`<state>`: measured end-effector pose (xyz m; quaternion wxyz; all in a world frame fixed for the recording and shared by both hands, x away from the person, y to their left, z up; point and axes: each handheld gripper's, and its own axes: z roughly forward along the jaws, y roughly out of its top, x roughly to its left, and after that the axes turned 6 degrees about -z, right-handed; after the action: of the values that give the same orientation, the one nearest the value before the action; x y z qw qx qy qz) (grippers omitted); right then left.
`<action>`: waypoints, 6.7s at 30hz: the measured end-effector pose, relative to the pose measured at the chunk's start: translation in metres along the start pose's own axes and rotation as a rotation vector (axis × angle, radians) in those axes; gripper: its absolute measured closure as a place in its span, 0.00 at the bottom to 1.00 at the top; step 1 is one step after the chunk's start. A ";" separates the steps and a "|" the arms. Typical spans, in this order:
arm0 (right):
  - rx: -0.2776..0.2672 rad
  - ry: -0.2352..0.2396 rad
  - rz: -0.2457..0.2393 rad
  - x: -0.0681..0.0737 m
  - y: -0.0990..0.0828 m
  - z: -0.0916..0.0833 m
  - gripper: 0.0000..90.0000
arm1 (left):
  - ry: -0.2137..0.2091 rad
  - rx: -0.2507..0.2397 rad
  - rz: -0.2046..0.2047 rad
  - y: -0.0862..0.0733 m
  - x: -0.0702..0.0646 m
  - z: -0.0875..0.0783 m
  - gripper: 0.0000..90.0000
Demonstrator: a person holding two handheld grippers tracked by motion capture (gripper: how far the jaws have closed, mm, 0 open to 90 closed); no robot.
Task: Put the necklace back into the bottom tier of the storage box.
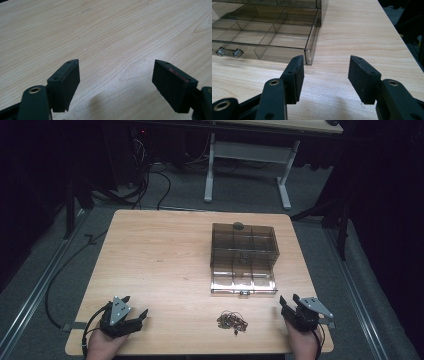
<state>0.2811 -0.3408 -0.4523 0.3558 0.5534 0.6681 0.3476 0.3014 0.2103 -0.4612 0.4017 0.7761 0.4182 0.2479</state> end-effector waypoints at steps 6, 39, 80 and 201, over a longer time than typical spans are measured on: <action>-0.007 0.043 0.000 0.000 0.000 -0.001 0.52 | 0.003 0.008 0.002 0.000 0.000 0.001 0.25; 0.050 0.497 -0.235 0.084 0.010 -0.007 0.49 | 0.027 0.013 -0.004 0.001 -0.001 0.002 0.26; 0.137 0.532 -0.384 0.124 0.003 -0.005 0.69 | 0.028 0.011 0.004 0.000 -0.001 0.001 0.26; 0.917 0.355 -0.435 0.052 0.071 0.037 0.69 | -0.052 0.038 0.023 0.001 0.001 0.002 0.27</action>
<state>0.3412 -0.2759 -0.4147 0.0233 0.4335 0.9005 0.0267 0.3033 0.2101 -0.4615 0.3947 0.7946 0.4033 0.2241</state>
